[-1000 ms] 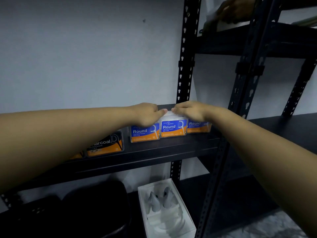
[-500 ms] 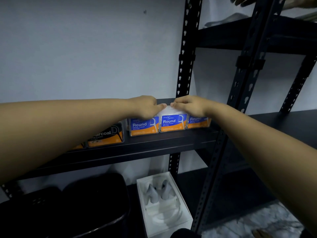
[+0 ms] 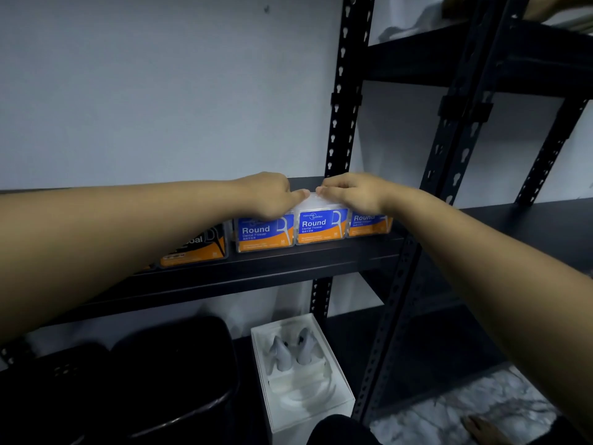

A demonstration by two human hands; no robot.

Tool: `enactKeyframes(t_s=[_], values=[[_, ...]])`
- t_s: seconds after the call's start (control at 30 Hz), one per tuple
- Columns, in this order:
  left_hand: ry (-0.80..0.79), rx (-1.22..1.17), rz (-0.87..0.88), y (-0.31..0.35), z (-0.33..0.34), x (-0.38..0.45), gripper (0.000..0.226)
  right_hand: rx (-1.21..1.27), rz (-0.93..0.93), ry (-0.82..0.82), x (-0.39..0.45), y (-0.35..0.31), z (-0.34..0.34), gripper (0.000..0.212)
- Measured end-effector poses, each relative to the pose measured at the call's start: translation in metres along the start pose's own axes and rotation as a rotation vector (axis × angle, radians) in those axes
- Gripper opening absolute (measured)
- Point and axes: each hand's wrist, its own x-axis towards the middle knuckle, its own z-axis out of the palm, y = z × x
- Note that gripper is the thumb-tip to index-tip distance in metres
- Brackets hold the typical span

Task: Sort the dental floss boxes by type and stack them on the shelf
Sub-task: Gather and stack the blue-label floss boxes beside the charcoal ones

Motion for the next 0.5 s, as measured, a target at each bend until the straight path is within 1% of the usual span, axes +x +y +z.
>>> enactKeyframes(t_s=[0.23,0.5], values=[[-0.012,-0.021,-0.005,0.0,0.003,0.0,0.057,-0.083,-0.003,0.048,-0.009,-0.004,0.001,0.035],[0.019,0.014,0.005,0.001,0.005,-0.003,0.057,-0.055,-0.011,0.029,-0.015,-0.006,0.0,0.035]])
